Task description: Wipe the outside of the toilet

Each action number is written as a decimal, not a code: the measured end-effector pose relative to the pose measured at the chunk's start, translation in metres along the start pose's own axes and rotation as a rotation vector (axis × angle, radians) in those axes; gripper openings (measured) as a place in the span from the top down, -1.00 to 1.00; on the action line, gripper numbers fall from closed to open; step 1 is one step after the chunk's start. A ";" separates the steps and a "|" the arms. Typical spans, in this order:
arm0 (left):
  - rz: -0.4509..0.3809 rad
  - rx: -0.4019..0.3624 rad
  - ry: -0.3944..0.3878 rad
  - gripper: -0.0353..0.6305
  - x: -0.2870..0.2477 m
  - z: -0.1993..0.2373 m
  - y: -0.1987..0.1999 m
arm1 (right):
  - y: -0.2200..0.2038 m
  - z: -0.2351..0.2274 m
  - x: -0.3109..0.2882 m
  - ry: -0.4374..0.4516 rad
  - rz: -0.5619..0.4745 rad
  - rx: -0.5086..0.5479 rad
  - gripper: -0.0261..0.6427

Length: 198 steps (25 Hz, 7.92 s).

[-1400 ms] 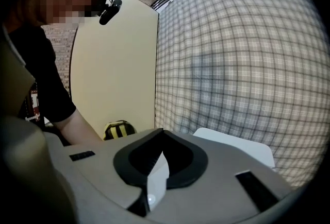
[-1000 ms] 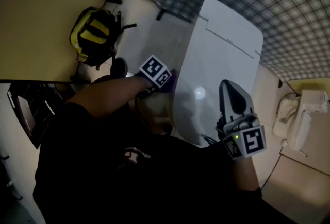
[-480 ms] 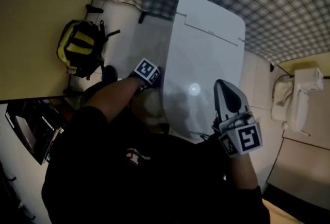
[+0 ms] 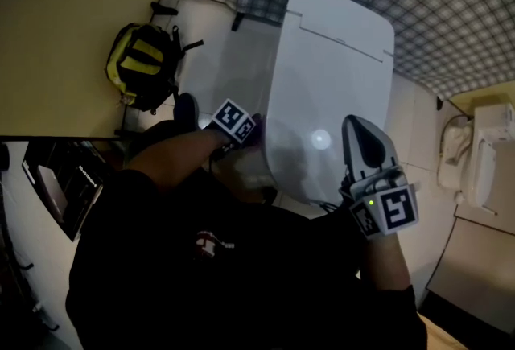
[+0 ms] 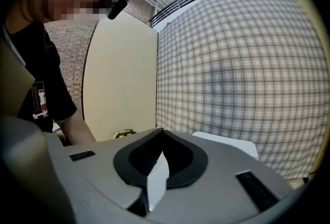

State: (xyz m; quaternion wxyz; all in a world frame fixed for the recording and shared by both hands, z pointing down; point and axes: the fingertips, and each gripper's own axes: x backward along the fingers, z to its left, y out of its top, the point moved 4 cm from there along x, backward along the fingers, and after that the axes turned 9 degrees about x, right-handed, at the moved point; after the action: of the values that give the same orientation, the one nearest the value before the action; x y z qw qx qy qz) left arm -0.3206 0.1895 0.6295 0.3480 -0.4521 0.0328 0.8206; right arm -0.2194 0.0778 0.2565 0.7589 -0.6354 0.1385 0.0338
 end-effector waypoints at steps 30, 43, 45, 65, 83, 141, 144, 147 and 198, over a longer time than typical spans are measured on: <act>-0.126 0.223 0.071 0.61 -0.027 -0.082 -0.112 | -0.019 0.053 0.153 -0.145 -0.066 -0.010 0.95; -0.214 0.329 0.032 0.61 -0.076 -0.125 -0.143 | -0.044 0.069 0.229 -0.207 -0.043 -0.021 0.95; -0.160 0.310 0.095 0.61 -0.095 -0.114 -0.148 | -0.043 0.064 0.242 -0.246 -0.044 -0.019 0.95; 0.204 -1.096 0.358 0.61 -0.116 -0.263 -0.157 | -0.102 0.001 0.335 -0.398 -0.075 0.010 0.95; 1.040 -2.074 0.968 0.61 -0.181 -0.278 -0.133 | -0.158 -0.016 0.462 -0.603 -0.072 -0.068 0.95; 1.264 -1.431 0.589 0.61 -0.340 -0.293 0.111 | -0.264 -0.245 0.358 -0.619 -0.122 -0.341 0.95; 1.102 -1.060 0.336 0.62 -0.321 -0.359 0.139 | -0.267 -0.251 0.347 -0.607 -0.120 -0.327 0.95; 1.009 -0.884 0.154 0.62 -0.295 -0.384 0.136 | -0.269 -0.257 0.346 -0.620 -0.120 -0.335 0.95; 1.329 -1.411 0.781 0.61 -0.348 -0.234 0.199 | -0.307 -0.253 0.316 -0.524 -0.045 -0.449 0.95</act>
State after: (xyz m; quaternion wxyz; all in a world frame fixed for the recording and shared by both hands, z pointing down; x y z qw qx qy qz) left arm -0.1505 -0.2356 0.7063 -0.5512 -0.6772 -0.1016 0.4766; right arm 0.1114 -0.2661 0.4302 0.6105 -0.7592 -0.0859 0.2087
